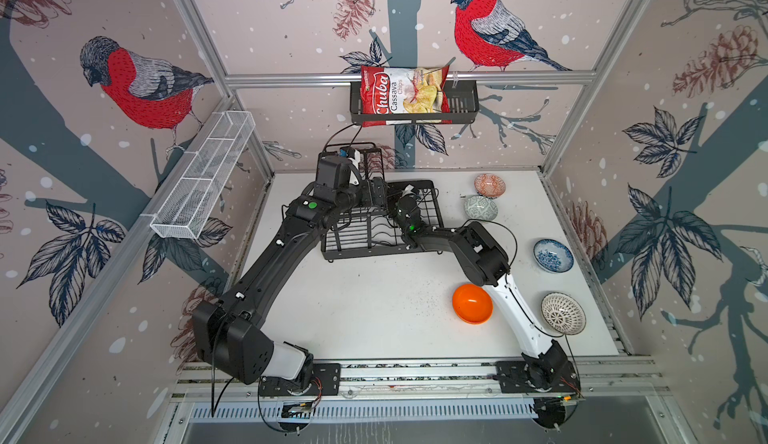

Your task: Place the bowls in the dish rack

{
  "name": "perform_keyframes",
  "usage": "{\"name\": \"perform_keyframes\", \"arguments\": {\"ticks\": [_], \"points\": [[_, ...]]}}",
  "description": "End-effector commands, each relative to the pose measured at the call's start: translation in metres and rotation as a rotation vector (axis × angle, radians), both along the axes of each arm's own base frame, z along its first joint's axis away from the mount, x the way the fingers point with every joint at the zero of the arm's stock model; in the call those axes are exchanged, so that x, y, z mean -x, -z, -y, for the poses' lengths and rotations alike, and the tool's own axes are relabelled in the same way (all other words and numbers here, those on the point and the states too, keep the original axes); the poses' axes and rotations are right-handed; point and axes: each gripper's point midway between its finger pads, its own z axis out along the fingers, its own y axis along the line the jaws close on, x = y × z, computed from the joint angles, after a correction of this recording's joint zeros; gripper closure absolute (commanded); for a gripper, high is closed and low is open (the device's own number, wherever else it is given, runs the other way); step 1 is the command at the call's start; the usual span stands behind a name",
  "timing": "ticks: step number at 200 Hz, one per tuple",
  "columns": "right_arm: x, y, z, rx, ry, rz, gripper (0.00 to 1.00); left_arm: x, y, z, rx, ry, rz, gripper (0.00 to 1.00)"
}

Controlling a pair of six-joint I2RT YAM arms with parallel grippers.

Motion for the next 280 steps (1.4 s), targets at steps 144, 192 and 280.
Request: {"name": "perform_keyframes", "arguments": {"ticks": [144, 192, 280], "points": [[-0.002, -0.003, 0.005, 0.013, -0.011, -0.036, 0.73, 0.001, -0.01, 0.003, 0.026, 0.014, 0.021, 0.01], [-0.002, -0.005, 0.006, 0.011, -0.011, -0.031, 0.71, 0.001, -0.01, 0.004, 0.03, 0.017, 0.02, 0.01], [-0.004, -0.009, 0.008, 0.0, -0.009, -0.03, 0.7, 0.001, -0.008, 0.005, 0.03, 0.017, 0.015, 0.02]]}}
